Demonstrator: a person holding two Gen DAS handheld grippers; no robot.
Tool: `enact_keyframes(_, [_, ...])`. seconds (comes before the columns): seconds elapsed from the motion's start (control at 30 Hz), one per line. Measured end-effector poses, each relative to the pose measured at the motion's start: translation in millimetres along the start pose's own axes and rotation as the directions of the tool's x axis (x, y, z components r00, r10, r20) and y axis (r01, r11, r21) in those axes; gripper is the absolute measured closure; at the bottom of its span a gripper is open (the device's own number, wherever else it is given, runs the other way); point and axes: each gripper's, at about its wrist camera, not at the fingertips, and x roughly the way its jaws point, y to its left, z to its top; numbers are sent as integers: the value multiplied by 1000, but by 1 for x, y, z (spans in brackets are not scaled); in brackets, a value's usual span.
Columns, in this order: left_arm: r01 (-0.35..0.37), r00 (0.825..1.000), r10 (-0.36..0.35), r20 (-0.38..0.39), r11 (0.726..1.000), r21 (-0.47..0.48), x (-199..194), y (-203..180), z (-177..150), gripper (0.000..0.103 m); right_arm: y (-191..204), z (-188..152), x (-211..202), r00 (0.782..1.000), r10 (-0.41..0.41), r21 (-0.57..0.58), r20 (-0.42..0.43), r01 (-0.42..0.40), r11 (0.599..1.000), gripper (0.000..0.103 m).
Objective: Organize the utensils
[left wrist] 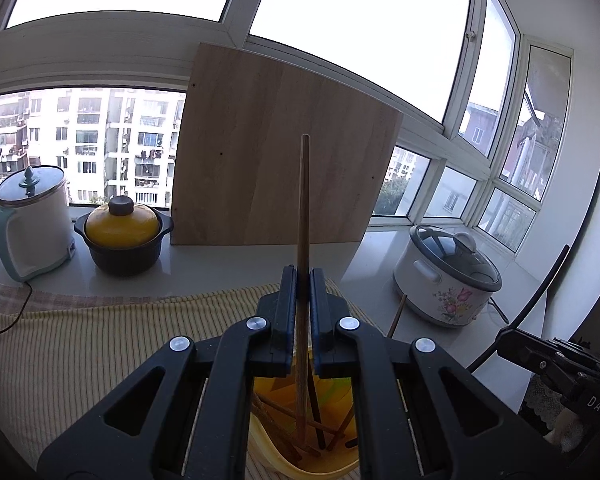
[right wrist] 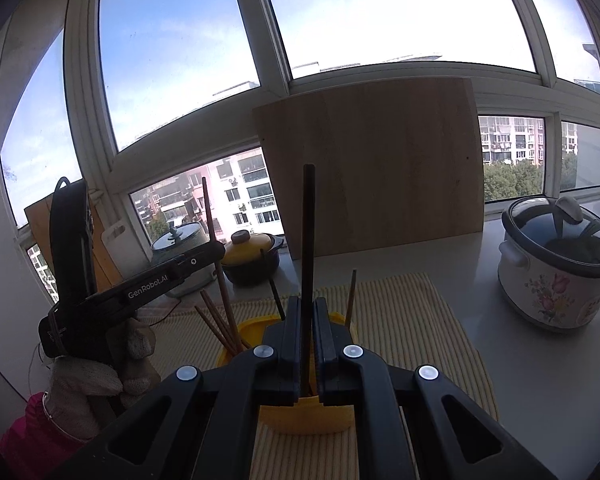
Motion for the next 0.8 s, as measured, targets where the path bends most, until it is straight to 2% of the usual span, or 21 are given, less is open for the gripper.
enact_keyframes(0.57, [-20,999,21,-29,998,59,-1,-7,-13,98,8,-20,11,996,22,3,-84,-21,1000,99])
enact_keyframes(0.63, [-17,999,18,-29,998,65,-4,-8,-13,83,9,-23,13,995,25,4,-96,-25,1000,93])
enact_keyframes(0.67, [-19,1000,21,-23,997,68,-7,-9,-14,70,10,-25,13,995,29,5,-100,-28,1000,91])
enact_keyframes(0.7, [-21,1000,22,-15,997,70,-10,-9,-15,66,10,-26,13,994,29,5,-101,-28,1000,87])
enact_keyframes(0.8, [-10,1000,11,-11,998,66,-19,-8,-17,66,12,-30,11,994,22,6,-103,-22,1000,84])
